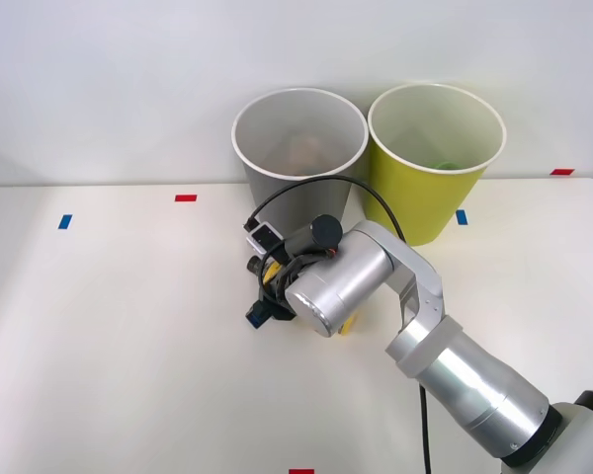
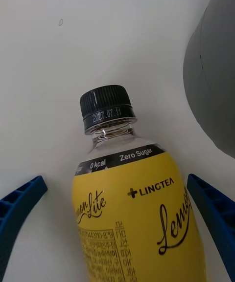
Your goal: Put cans in the gray bin, plastic bottles in the light green bin
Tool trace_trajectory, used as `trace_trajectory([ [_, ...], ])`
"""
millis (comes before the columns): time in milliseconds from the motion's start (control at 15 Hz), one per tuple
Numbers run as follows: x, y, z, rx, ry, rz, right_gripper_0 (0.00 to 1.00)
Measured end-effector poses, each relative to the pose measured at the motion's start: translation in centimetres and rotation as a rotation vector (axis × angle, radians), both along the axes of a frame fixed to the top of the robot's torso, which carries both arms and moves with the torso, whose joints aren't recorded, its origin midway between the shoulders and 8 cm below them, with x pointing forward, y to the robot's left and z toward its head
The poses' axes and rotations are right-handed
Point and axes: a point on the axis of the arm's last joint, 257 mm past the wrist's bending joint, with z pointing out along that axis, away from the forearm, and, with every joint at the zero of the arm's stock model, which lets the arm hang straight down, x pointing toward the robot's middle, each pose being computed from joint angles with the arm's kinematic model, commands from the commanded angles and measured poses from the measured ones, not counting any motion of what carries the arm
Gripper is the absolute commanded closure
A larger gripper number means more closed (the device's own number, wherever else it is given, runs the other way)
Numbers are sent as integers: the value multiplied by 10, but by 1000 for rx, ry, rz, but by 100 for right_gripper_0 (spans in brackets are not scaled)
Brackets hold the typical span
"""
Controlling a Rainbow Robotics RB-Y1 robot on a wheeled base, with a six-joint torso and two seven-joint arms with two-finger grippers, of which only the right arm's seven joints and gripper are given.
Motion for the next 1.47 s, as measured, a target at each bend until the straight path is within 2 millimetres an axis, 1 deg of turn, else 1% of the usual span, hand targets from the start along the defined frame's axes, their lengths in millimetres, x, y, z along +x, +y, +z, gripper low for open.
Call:
trace_trajectory([
  [67,5,0,-5,-2,-13,-1,0],
  [267,6,4,-5,-5,-21,18,0],
  [333,5,5,-4,-2,-18,25,17],
  [400,4,5,-3,-3,-13,34,47],
  [467,1,2,-1,-17,-5,43,63],
  [533,-5,-2,2,-41,9,52,82],
  [600,-11,-5,7,-58,20,64,88],
  [800,-19,-10,15,-83,33,79,91],
  [933,-19,-9,20,-81,22,80,92],
  [1067,-20,-7,29,-75,5,83,92],
  [1267,-34,-10,59,-83,6,89,92],
  [1467,-58,-12,96,-32,23,132,93],
])
